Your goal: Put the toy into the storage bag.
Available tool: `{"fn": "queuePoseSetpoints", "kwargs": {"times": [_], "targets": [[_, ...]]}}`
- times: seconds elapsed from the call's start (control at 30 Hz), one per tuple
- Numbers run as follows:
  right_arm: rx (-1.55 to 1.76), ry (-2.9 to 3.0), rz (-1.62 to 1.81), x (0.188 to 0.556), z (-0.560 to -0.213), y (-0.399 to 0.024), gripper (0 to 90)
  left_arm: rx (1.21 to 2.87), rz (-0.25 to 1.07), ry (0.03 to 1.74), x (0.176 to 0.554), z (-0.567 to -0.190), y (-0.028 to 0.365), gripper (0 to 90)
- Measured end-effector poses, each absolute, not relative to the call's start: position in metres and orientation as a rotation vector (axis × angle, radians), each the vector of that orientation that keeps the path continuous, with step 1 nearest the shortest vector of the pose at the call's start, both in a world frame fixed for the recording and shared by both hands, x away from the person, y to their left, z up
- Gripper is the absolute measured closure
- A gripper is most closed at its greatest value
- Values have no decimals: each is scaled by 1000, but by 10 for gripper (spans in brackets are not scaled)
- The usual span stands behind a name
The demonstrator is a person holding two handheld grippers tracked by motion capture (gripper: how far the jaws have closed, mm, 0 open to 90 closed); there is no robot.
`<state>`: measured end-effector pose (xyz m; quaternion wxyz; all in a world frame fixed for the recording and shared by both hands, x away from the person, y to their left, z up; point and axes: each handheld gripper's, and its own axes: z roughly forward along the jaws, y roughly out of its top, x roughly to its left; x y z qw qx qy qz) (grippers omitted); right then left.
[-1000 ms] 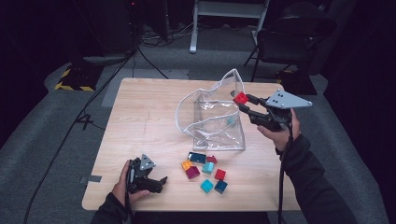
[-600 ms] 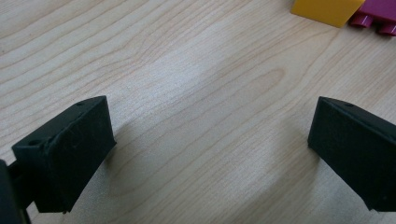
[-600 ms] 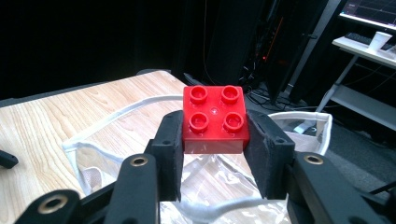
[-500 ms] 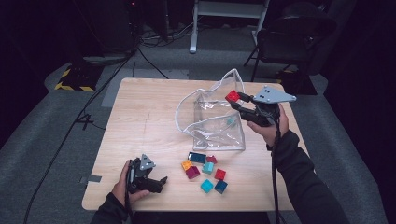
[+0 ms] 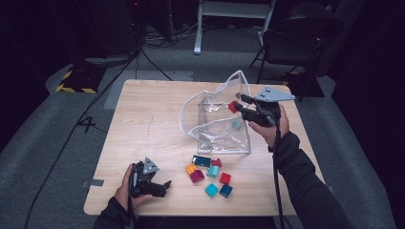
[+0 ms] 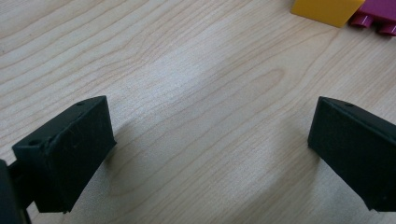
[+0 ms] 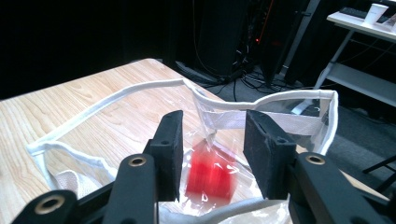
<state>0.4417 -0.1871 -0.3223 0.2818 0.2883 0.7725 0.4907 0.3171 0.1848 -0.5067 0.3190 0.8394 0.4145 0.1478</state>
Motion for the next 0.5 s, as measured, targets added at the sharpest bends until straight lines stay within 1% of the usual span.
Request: {"fn": "queuePoseSetpoints", "kwargs": {"times": [0.3,0.5], "targets": [[740,2046,1325,431,-317,-193,548,2209,394,1090,317,-507,185,6],[714,2030,1337,416,-314,-207,517,2209,395,1089,317,-507,185,6]]}}
